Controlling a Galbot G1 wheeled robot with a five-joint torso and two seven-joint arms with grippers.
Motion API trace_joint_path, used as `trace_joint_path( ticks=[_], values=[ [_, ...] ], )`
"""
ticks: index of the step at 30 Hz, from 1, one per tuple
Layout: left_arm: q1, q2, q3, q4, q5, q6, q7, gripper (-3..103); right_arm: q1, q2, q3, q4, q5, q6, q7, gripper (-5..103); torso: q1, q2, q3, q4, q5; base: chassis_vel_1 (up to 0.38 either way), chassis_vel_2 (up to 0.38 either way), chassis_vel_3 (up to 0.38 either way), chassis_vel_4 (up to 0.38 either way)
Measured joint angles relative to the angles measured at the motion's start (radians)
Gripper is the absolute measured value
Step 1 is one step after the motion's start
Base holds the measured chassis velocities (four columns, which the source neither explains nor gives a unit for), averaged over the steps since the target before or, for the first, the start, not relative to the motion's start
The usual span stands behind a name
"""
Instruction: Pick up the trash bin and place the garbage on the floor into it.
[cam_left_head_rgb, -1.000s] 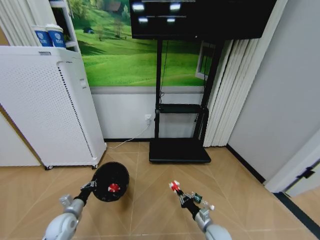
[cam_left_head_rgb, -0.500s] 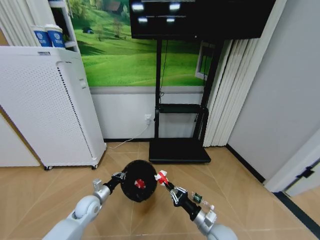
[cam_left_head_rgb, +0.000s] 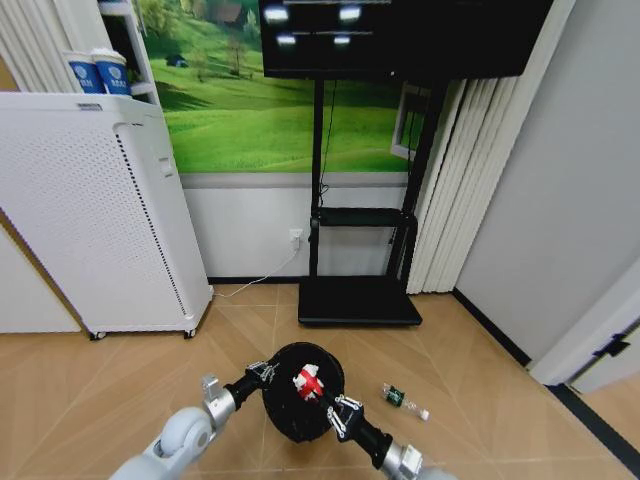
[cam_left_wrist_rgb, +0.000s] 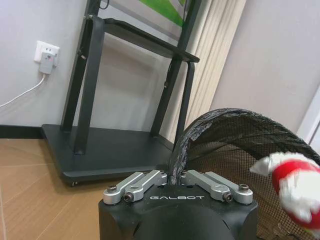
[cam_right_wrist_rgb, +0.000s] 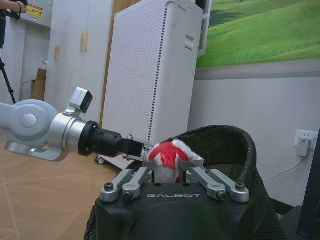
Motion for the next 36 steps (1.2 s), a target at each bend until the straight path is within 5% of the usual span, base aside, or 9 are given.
trace_joint_path(
  ticks=[2, 7, 11, 12, 14, 15, 24, 29, 36],
  values=[
    [-0.002, -0.008, -0.001, 0.007, 0.000, -0.001, -0.015, 4, 0.000, -0.004, 0.002, 0.002, 0.003, 0.004, -0.001, 25, 0.000, 0.000, 0.000, 0.0001, -0.0002, 0.000, 0.000, 0.000, 0.000],
    [-0.002, -0.025, -0.016, 0.015, 0.001, -0.007, -0.061, 4, 0.002, 0.000, 0.006, -0.009, 0.003, 0.030, -0.002, 47, 0.000, 0.000, 0.000, 0.0002, 0.0000, 0.000, 0.000, 0.000, 0.000],
    [0.005, -0.061, -0.065, 0.036, -0.007, -0.027, -0.186, 4, 0.001, 0.011, 0.013, -0.003, 0.066, 0.037, 0.034, 58, 0.000, 0.000, 0.000, 0.0000, 0.0000, 0.000, 0.000, 0.000, 0.000],
    [0.004, -0.075, -0.082, 0.049, -0.002, -0.056, -0.244, 4, 0.011, 0.010, 0.022, -0.001, 0.103, 0.021, 0.044, 70, 0.000, 0.000, 0.000, 0.0000, -0.0002, 0.000, 0.000, 0.000, 0.000],
    [0.003, -0.087, -0.106, 0.060, 0.005, -0.079, -0.286, 4, 0.028, 0.009, 0.032, -0.009, 0.135, 0.004, 0.059, 70, 0.000, 0.000, 0.000, 0.0000, -0.0004, 0.000, 0.000, 0.000, 0.000],
    [0.005, -0.093, -0.131, 0.062, 0.006, -0.086, -0.303, 4, 0.046, 0.009, 0.042, -0.027, 0.161, -0.011, 0.075, 80, 0.000, 0.000, 0.000, 0.0001, -0.0002, 0.000, 0.000, 0.000, 0.000],
    [0.061, -0.091, -0.235, 0.041, -0.020, -0.093, -0.286, 4, 0.178, -0.104, 0.099, -0.287, 0.221, -0.220, 0.269, 100, 0.000, 0.000, 0.000, 0.0002, 0.0001, 0.000, 0.000, 0.000, 0.000],
    [0.080, -0.099, -0.258, 0.030, -0.023, -0.100, -0.277, 4, 0.247, -0.180, 0.113, -0.474, 0.185, -0.302, 0.245, 100, 0.000, 0.000, 0.000, -0.0001, 0.0003, 0.000, 0.000, 0.000, 0.000],
    [0.105, -0.119, -0.275, 0.029, -0.007, -0.110, -0.259, 4, 0.281, -0.227, 0.116, -0.601, 0.096, -0.312, 0.154, 100, 0.000, 0.000, 0.000, -0.0001, 0.0002, 0.000, 0.000, 0.000, 0.000]
  ],
)
